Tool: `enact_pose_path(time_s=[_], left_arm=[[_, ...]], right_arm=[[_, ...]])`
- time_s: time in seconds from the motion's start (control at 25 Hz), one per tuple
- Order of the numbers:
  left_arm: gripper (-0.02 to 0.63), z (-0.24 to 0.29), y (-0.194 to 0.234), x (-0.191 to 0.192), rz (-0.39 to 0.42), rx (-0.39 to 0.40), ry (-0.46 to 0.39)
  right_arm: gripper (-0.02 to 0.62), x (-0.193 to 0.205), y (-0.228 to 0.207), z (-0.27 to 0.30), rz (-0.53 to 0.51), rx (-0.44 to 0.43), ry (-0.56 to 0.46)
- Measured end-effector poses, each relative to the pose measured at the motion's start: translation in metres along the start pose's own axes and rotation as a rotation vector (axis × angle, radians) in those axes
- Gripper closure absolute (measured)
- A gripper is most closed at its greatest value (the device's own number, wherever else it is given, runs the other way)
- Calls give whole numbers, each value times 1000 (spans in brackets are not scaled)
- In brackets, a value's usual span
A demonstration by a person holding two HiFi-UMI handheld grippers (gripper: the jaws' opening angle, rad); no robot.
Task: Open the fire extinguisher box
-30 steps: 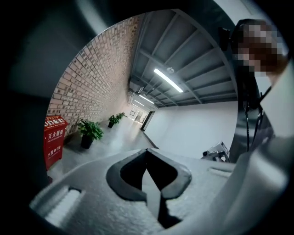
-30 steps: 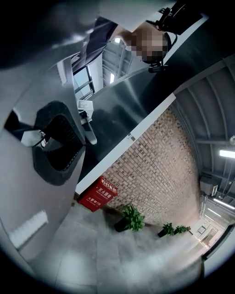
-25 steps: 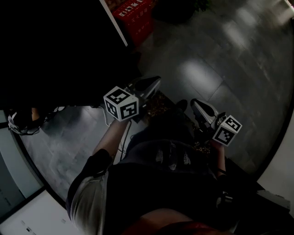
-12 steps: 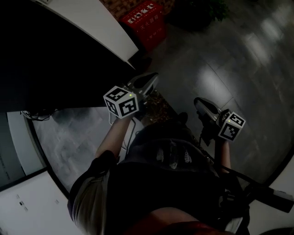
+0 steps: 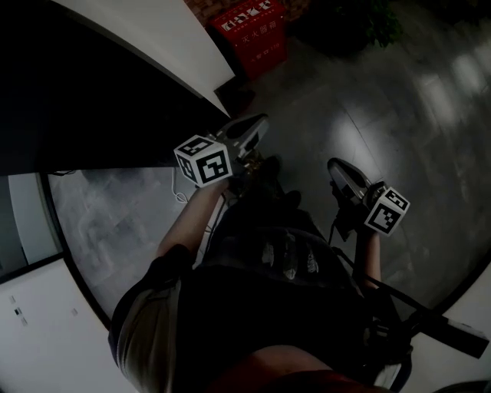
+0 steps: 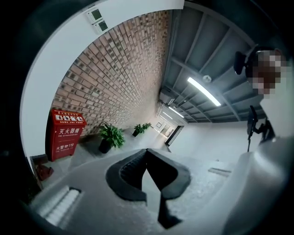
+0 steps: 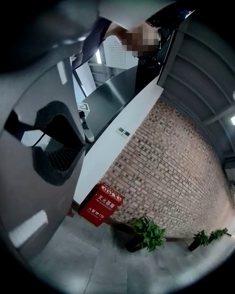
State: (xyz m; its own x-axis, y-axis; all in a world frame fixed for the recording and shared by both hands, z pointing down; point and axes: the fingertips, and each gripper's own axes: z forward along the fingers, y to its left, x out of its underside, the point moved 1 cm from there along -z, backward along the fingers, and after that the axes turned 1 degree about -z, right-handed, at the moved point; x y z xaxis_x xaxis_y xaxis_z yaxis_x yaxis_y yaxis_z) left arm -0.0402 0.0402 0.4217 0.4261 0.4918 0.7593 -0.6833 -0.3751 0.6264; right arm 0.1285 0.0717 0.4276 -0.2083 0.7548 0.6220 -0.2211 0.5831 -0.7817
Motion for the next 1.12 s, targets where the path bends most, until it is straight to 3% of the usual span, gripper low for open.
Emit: enact_pose_path(time_s=[0.36, 0.6, 0.72, 0.84, 1.12], left_arm=[[606, 62, 39, -38, -26, 58, -24], [607, 102, 88, -98, -126, 133, -37], [606, 123, 128, -132, -127, 110, -34], [606, 127, 132, -137, -121, 93, -66], [606, 131, 148, -136, -30, 10, -91]], right_arm=[[595, -54, -29, 39, -48, 18, 30], [595, -107, -45, 115, -77, 63, 87], [595, -135, -61, 163, -83, 81, 111], [595, -136, -67, 175, -94, 75, 117], [595, -130, -73, 202, -167, -65, 214]])
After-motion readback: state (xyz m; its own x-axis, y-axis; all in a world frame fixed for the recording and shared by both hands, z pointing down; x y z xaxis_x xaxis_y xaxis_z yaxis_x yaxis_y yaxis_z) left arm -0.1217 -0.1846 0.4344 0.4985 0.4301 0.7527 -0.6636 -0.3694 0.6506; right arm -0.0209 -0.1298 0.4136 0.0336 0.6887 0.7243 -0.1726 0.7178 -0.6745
